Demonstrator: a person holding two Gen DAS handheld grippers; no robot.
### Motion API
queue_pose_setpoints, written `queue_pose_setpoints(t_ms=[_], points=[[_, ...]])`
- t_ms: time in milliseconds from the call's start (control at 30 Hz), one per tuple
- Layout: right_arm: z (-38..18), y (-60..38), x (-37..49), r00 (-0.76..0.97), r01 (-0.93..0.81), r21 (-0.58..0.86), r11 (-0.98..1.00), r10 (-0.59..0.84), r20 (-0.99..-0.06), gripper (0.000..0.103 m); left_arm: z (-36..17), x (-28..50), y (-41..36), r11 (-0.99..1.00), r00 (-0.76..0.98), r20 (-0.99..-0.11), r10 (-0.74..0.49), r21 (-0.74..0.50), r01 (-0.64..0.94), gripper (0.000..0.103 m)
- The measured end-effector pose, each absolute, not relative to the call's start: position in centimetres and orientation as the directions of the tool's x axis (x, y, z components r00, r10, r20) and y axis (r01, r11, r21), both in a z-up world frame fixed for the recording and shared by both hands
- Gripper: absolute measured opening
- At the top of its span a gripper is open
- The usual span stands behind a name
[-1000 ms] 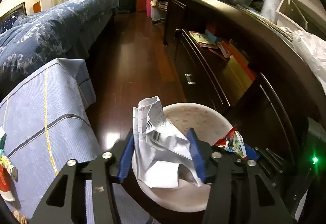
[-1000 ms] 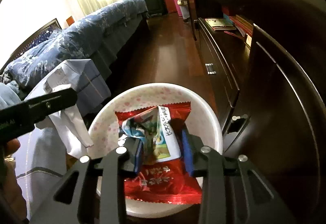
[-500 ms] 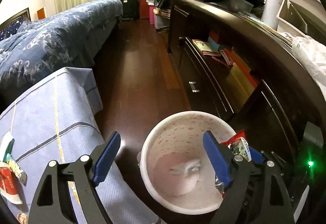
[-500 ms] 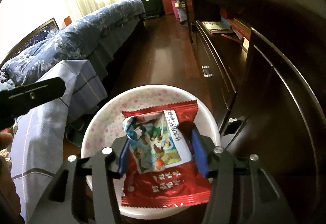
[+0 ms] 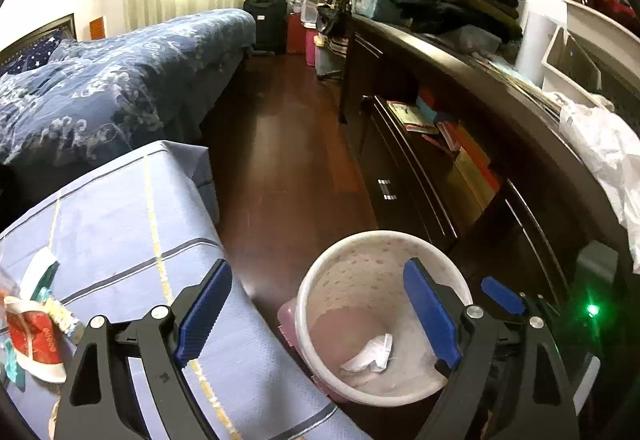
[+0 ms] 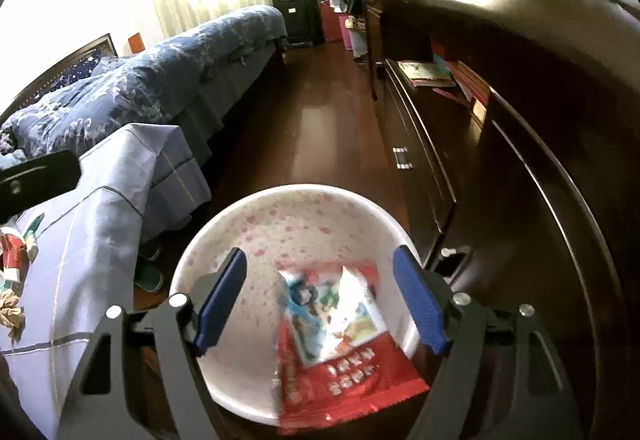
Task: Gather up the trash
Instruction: 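Open both tools to drop the receipt and wrapper into the wastebasket, then grasp the red-white paper cup with the left tool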
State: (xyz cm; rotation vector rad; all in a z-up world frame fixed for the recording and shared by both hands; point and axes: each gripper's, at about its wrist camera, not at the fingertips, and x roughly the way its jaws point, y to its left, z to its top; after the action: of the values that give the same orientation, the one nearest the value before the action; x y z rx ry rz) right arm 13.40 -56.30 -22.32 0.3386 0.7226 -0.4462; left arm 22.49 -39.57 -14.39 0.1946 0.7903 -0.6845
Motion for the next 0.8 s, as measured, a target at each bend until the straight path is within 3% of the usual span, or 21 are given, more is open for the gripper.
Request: queue_pose_setpoints(t_ms=[333,500,800], points=[[-19.9,-54.5,12.6,0.667,0.507,0.114,0.854,-0.305,-0.679,0.078,-12.8,21.9,-36.8,0.787,0.54,-0.684,-0.491,-0.081,0.612,0.087],[-17.0,-52.0,11.3,0.69,0.492,0.095,0.865,-0.32,-0.65,0.086,-11.7,21.1,-34.4,0.8,0.567,-0.662,-0.49,-0.083,0.595,0.089],[-13.6,-44.8,10.5,0.766,0.358,0.114,0.927,-0.222,-0.603,0.092,-11.2,21.1,-25.6,0.892,0.659,-0.653,-0.373,-0.057,0.448,0.093]])
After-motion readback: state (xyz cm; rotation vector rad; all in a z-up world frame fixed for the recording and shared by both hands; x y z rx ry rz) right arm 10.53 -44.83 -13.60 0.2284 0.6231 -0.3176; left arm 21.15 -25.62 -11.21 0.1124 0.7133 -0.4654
